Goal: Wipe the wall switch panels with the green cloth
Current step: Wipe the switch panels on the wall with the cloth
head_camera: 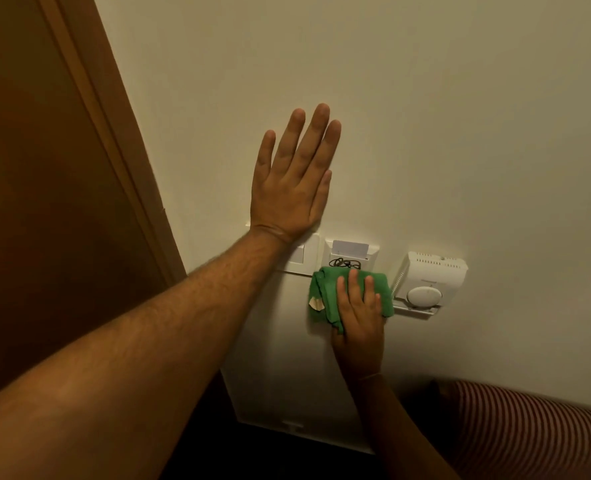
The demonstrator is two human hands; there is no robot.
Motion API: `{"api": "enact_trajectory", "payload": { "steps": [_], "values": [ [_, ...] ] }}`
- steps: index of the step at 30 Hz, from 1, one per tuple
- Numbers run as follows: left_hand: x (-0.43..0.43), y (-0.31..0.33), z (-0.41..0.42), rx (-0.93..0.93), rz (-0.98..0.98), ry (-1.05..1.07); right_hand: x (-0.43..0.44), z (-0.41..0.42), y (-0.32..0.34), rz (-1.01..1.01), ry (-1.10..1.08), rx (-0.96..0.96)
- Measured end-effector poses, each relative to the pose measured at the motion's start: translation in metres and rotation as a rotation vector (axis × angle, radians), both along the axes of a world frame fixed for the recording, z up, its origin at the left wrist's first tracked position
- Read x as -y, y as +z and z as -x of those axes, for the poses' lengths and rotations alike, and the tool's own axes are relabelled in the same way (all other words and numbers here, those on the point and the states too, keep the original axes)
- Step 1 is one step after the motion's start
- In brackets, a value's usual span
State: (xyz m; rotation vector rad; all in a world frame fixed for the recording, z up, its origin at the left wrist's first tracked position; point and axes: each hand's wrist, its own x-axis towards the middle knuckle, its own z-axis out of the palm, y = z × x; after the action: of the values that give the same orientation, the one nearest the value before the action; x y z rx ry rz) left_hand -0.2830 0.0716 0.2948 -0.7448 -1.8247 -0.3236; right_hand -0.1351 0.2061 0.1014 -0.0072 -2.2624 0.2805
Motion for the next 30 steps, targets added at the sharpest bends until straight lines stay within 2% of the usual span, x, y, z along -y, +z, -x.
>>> {"api": "enact_trajectory", "payload": {
  "steps": [3, 6, 9, 13, 18, 24, 30],
  "values": [
    [-0.001, -0.002, 0.002, -0.002, -0.013, 0.000, 0.026, 0.010, 0.004, 0.030, 0.008, 0.000],
    [-0.001, -0.003, 0.004, 0.001, -0.029, -0.016, 0.039, 0.016, 0.006, -0.053, 0.111, 0.043],
    [-0.001, -0.003, 0.004, 0.001, -0.033, -0.019, 0.025, 0.012, 0.002, -0.087, 0.087, 0.040],
    [-0.001, -0.003, 0.005, 0.010, -0.030, -0.007, 0.000, -0.005, 0.000, -0.004, -0.033, -0.019],
    [-0.001, -0.003, 0.005, 0.012, -0.028, 0.008, 0.025, 0.005, 0.010, 0.133, 0.010, -0.040],
    [-0.002, -0.003, 0.005, -0.001, -0.042, -0.006, 0.037, 0.014, 0.015, -0.003, 0.175, 0.052],
    [-0.001, -0.002, 0.007, -0.002, -0.049, -0.033, 0.001, -0.006, 0.006, 0.002, -0.089, -0.034]
  ]
}}
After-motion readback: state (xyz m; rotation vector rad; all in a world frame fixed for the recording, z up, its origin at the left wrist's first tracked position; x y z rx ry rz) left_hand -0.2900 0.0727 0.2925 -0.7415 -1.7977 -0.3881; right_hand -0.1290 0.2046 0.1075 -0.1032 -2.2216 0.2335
